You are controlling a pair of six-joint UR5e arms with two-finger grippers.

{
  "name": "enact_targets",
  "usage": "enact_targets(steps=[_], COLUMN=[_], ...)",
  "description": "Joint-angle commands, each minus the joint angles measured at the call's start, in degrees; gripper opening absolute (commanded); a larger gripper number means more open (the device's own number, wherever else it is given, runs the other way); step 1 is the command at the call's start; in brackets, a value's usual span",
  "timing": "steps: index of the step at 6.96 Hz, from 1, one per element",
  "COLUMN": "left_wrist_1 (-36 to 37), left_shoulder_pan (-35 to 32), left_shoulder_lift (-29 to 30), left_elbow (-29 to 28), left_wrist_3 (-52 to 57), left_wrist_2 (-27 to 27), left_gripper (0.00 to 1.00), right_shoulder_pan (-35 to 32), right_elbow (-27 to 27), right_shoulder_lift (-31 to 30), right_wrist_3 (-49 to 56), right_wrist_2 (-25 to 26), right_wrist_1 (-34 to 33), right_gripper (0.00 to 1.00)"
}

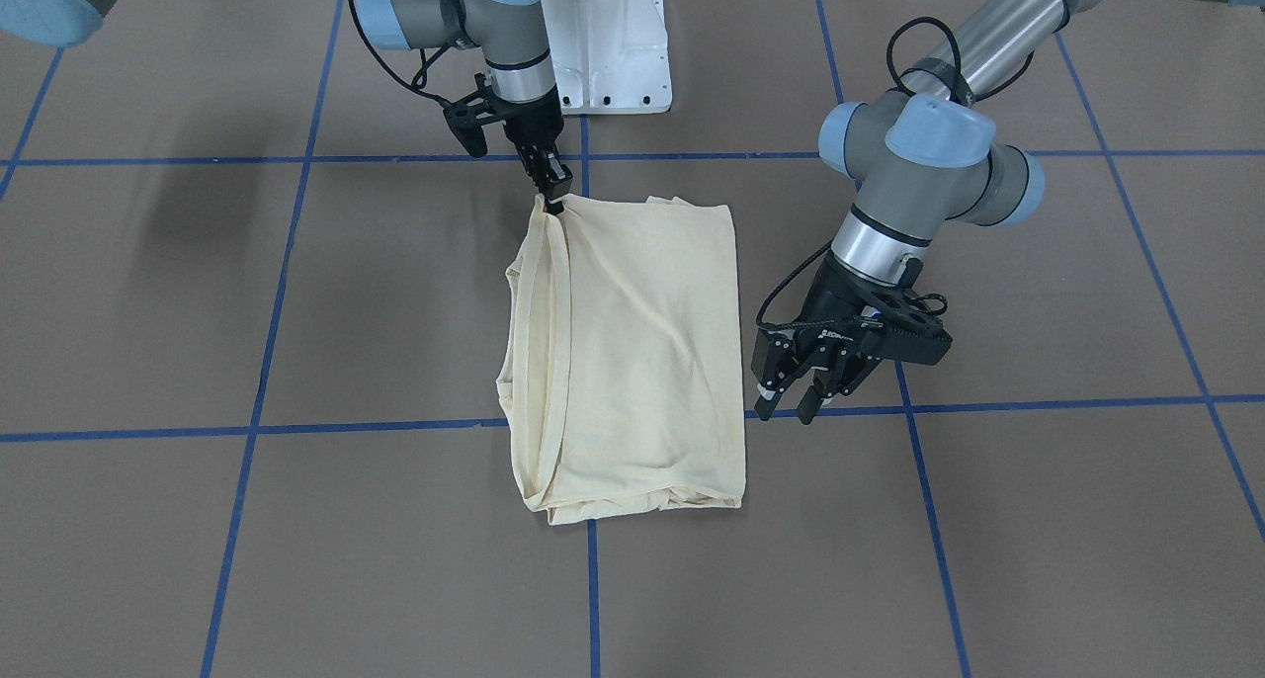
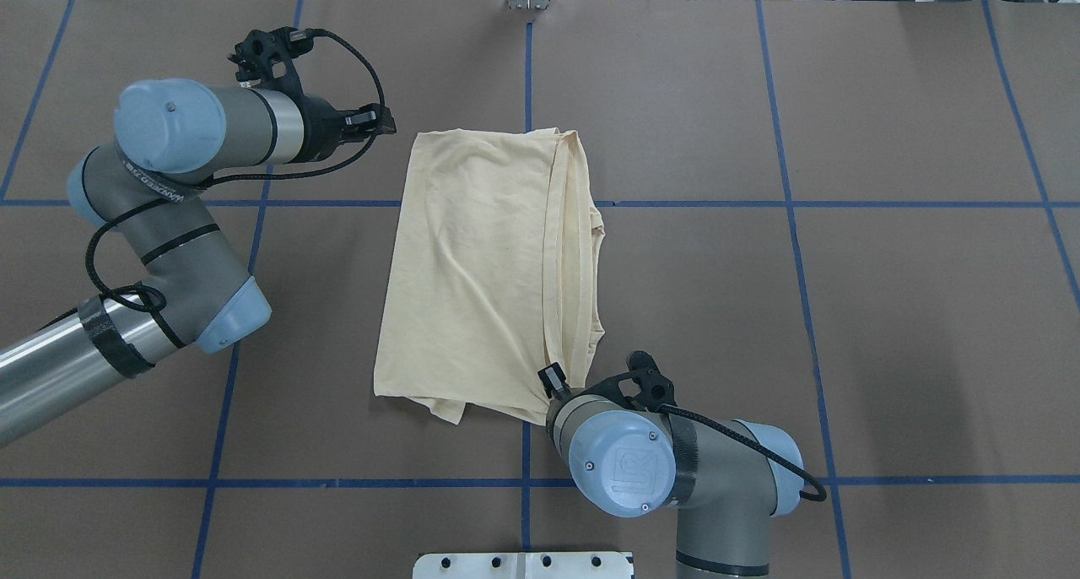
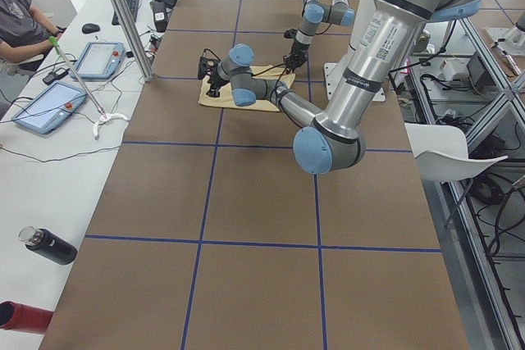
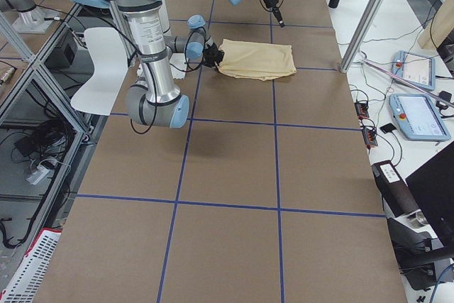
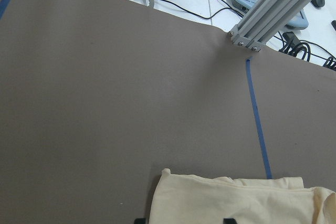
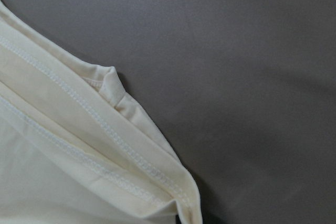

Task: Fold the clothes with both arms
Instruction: 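Lower the right gripper to the shirt's near corner and grasp it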

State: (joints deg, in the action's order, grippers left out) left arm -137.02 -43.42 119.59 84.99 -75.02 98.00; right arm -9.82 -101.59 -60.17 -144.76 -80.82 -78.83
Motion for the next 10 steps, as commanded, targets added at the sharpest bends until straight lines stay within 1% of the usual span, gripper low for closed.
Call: enact_targets(steps=[1,2,3,4,5,7,8,9,10], left_wrist_1=[0.0,0.0,0.0,0.0,0.17,1.67,1.67,1.84,3.59], left_shoulder_pan=[0.0,0.0,0.17,0.96,2.97,9.02,13.66,21.11,26.75], left_shoulder_lift=[0.03,0.03,-0.06,-2.41,-4.61,-9.96,-12.69,-15.15,-16.22], left_elbow=[0.09,0.26,2.09,5.16,9.19,18.15,21.59,23.36,23.9], left_wrist_3=[-0.04,-1.26,-3.45,-6.25,-9.24,-19.33,-25.81,-30.4,-36.54], left_wrist_2=[0.09,0.09,0.35,0.35,0.35,-0.35,-3.31,-10.74,-15.51], left_gripper=[0.58,0.58,0.58,0.58,0.58,0.58,0.58,0.57,0.57], right_shoulder_pan=[-0.29,-0.99,-1.43,-1.34,-1.26,0.76,0.85,0.85,0.85], right_elbow=[-0.62,-2.28,-5.95,-7.21,-7.39,-8.18,-8.19,-8.45,-8.54], right_shoulder_lift=[-0.04,-0.56,-3.18,-5.12,-5.14,-5.84,-6.36,-6.45,-6.37], right_wrist_3=[0.61,1.06,1.58,1.5,1.41,1.15,1.15,1.15,1.15], right_wrist_2=[-0.22,-1.09,-2.4,-2.41,-2.33,-1.63,-1.71,-1.71,-1.71], right_wrist_1=[-0.1,-0.45,-0.63,-0.63,-0.63,-0.63,-0.63,-0.63,-0.63], right_gripper=[0.0,0.0,0.0,0.0,0.0,0.0,0.0,0.0,0.0])
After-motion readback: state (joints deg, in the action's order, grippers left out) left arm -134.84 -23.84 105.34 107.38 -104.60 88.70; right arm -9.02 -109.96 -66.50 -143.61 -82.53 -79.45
